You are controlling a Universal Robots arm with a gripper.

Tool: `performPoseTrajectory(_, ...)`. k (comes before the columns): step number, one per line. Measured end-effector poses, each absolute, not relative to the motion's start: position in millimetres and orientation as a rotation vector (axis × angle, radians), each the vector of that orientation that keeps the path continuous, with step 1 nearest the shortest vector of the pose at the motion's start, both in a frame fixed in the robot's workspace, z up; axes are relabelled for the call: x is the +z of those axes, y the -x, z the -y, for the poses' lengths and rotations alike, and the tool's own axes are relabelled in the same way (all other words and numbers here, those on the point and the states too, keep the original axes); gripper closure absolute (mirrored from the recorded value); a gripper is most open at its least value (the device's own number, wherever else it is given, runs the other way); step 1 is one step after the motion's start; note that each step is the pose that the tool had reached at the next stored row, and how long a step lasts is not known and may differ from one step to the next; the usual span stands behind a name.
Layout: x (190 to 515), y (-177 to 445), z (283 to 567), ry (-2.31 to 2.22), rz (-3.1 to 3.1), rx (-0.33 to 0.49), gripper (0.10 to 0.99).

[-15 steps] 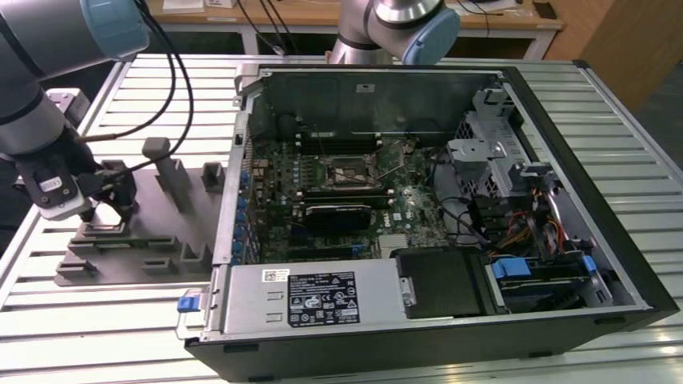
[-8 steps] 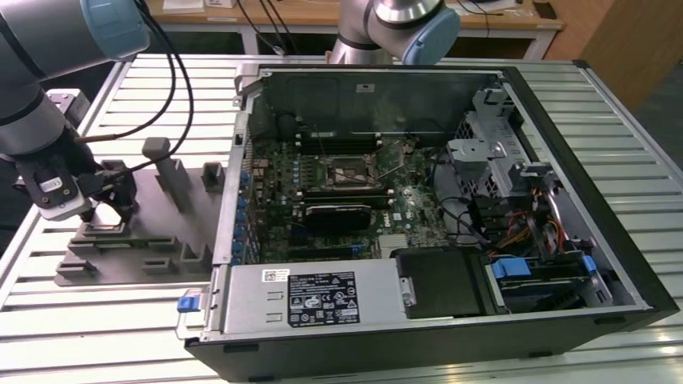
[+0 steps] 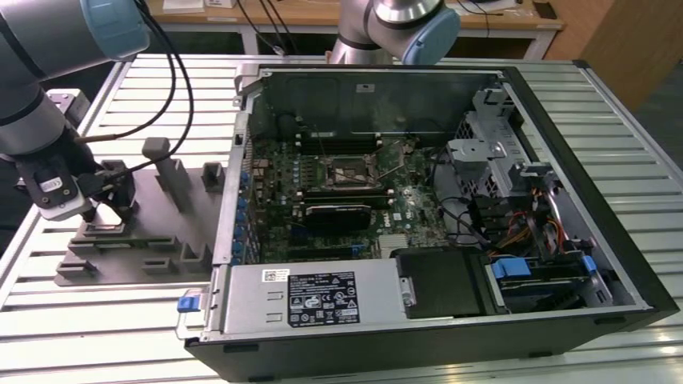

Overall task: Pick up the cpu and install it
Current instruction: 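Pick up the cpu and move it towards the insertion slot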

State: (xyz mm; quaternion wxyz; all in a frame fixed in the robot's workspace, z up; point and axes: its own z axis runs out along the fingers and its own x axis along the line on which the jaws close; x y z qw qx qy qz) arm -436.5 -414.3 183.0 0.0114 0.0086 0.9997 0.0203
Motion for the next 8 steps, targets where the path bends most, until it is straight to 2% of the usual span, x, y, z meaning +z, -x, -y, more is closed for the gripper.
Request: performPoseTrajectory(8, 196, 436, 414, -0.027, -3.118, 0.063, 0.545)
